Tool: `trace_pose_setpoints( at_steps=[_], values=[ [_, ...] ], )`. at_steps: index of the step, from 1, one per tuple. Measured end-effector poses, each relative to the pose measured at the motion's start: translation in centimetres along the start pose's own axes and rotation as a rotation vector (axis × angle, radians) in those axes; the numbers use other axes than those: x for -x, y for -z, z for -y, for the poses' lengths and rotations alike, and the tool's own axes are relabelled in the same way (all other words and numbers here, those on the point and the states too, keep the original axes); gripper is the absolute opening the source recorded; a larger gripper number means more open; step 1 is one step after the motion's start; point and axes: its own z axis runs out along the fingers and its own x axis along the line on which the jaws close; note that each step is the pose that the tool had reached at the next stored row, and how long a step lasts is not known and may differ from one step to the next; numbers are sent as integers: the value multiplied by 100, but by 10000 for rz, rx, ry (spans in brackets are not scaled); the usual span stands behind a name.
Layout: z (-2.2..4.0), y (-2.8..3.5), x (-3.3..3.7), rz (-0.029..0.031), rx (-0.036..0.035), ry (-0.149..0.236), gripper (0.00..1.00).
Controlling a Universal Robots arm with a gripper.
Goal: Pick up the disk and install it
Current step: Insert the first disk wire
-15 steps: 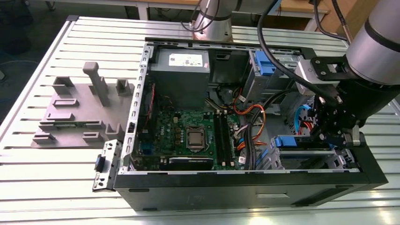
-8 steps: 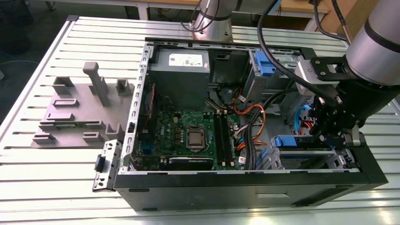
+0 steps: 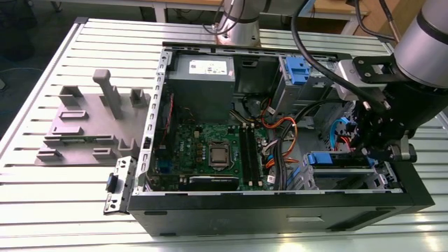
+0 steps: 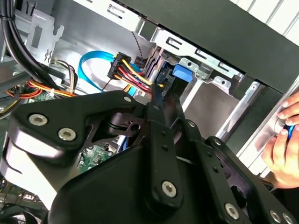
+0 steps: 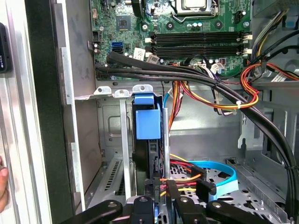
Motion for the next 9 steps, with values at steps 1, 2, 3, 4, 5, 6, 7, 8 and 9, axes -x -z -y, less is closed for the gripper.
trace_pose_setpoints(
  at_steps=[1, 2, 3, 4, 5, 6, 7, 8, 9],
  values=[
    [0, 0, 0, 2, 1, -1, 25],
    [0, 0, 0, 2, 1, -1, 25],
    [0, 2, 0, 1, 1, -1, 24],
    [0, 3, 0, -2, 2, 0, 17],
    [0, 3, 0, -1, 1, 0, 17],
    [1, 3, 0, -1, 1, 0, 11],
    [1, 4, 0, -1, 2, 0, 11],
    [1, 4, 0, -1, 1, 0, 11],
    [1, 5, 0, -2, 2, 0, 11]
  ],
)
